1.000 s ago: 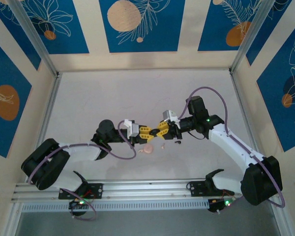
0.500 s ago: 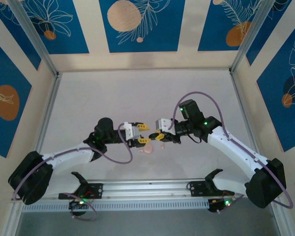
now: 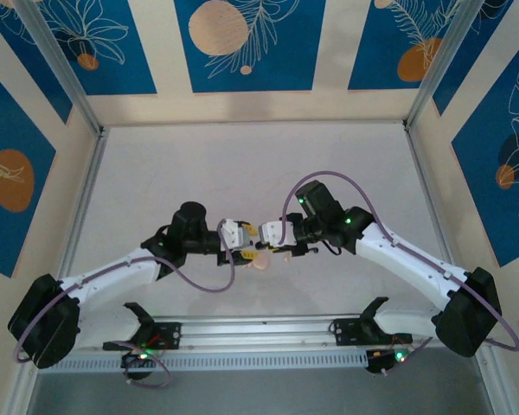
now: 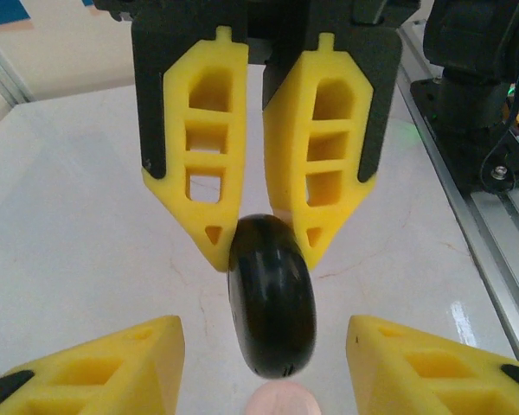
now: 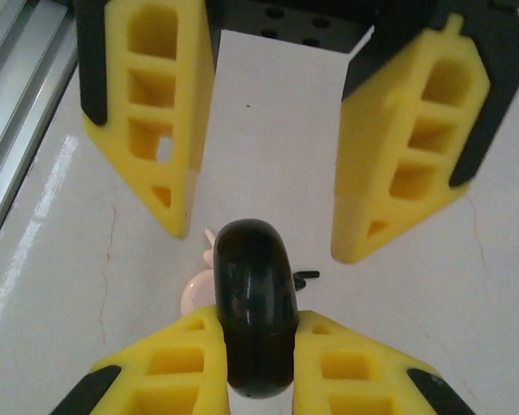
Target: Insert wireless bluetooth earbuds into charging case
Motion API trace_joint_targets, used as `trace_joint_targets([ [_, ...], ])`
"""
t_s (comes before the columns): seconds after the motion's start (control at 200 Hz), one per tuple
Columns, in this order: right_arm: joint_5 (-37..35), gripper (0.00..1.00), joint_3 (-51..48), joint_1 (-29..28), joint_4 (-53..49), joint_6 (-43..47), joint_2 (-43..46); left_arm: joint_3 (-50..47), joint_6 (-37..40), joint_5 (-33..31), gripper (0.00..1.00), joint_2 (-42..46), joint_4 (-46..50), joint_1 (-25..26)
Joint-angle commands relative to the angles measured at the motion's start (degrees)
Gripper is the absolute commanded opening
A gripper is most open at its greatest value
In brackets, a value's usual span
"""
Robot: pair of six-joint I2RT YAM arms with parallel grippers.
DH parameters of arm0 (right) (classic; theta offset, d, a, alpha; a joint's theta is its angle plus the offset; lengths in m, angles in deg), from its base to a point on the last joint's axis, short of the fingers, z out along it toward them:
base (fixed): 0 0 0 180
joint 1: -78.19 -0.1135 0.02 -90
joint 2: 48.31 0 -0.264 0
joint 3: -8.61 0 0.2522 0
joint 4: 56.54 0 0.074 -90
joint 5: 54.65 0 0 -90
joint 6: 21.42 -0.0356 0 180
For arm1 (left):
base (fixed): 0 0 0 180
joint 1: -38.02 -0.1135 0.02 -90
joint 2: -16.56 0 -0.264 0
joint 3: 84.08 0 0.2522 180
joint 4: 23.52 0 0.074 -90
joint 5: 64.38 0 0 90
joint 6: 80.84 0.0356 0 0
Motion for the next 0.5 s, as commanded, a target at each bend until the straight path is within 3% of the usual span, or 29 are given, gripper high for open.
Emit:
trace_joint_targets([
  [0.0,0.66,0.08,1.97,-0.75,0.73,1.48,-1.01,1.81,1.44,1.27,0.51,-0.43,2.34,0.25],
  [0.4,4.44,0.09,1.7,-0.86,3.26,0.57,-1.13,1.5,1.7,0.02,0.23,-0.76,1.39,0.28],
  [0.495,5.6,0.25,-0.03,0.26,5.51,-1.3,0.39,-0.19,0.62,-0.26,0.17,-0.37,-2.74,0.27],
])
